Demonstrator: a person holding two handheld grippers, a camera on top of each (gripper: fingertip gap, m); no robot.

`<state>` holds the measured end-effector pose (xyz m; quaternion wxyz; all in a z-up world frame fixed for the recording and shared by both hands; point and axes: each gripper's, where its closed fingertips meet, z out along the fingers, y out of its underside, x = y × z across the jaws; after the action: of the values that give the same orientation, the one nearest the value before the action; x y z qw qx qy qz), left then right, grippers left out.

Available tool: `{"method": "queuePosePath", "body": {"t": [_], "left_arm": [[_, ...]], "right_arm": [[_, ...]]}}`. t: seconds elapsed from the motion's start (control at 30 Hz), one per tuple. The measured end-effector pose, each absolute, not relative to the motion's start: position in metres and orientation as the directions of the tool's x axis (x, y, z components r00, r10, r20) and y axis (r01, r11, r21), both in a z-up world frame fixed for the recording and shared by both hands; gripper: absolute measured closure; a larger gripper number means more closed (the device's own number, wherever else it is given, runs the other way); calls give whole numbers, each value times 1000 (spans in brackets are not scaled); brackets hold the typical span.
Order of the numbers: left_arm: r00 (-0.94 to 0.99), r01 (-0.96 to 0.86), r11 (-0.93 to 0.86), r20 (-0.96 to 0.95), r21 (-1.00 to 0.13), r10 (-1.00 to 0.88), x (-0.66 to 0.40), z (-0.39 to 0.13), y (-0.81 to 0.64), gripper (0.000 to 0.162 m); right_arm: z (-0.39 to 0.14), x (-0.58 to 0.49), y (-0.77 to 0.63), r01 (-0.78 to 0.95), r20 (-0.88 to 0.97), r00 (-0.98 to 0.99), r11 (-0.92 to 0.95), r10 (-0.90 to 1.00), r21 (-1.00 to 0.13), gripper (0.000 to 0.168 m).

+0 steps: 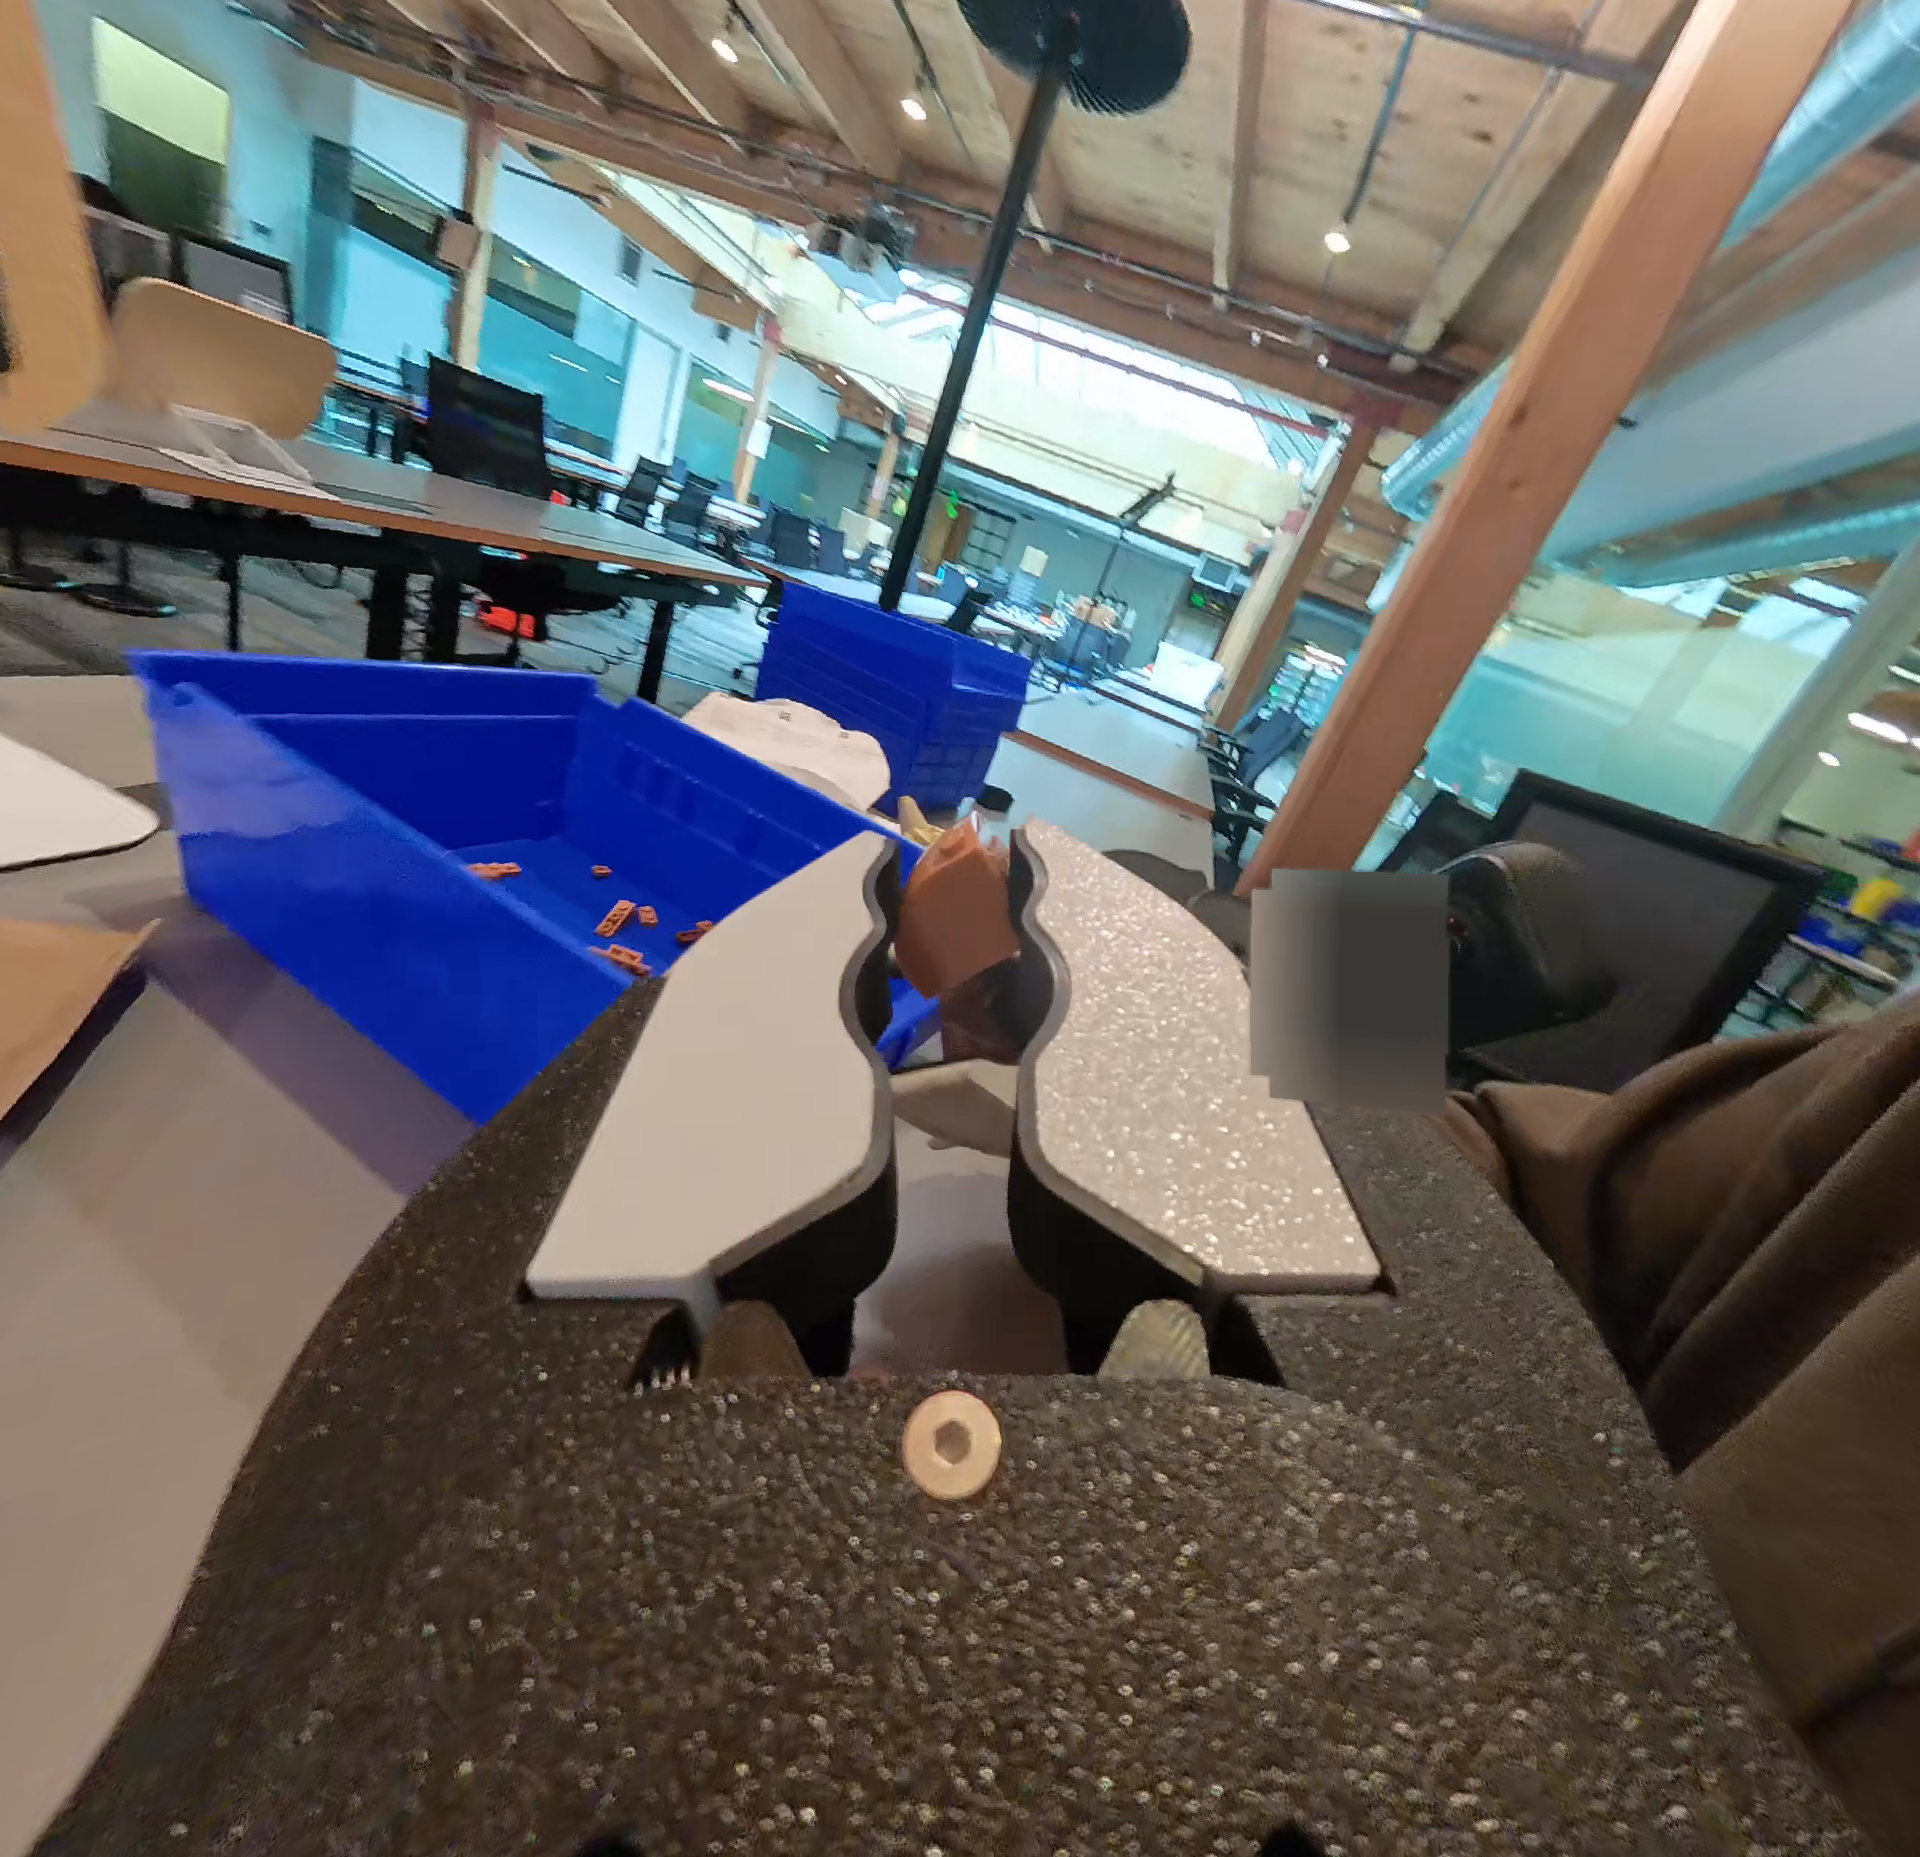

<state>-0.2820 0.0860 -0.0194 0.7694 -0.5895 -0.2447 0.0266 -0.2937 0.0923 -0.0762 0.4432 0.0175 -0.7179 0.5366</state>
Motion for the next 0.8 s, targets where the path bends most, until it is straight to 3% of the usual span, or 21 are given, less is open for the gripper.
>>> {"method": "queuePosePath", "body": {"t": [0.17,0.3,0.57,0.8], "left_arm": [[815,257,286,366,-923,449,-269,-53,44,142],[794,297,265,391,-917,465,-254,-77,27,142],[778,314,247,397,-917,486,-243,-99,14,142],[698,428,467,611,-774,373,-256,-95,1,142]], "right_arm": [[-134,-267,81,-239,438,-826,483,356,-842,145],[-151,-259,65,-101,313,-880,503,358,-858,137],[-164,-286,39,-50,407,-796,620,449,-783,143],[-149,-302,19,-180,507,-734,590,452,-787,136]]}}
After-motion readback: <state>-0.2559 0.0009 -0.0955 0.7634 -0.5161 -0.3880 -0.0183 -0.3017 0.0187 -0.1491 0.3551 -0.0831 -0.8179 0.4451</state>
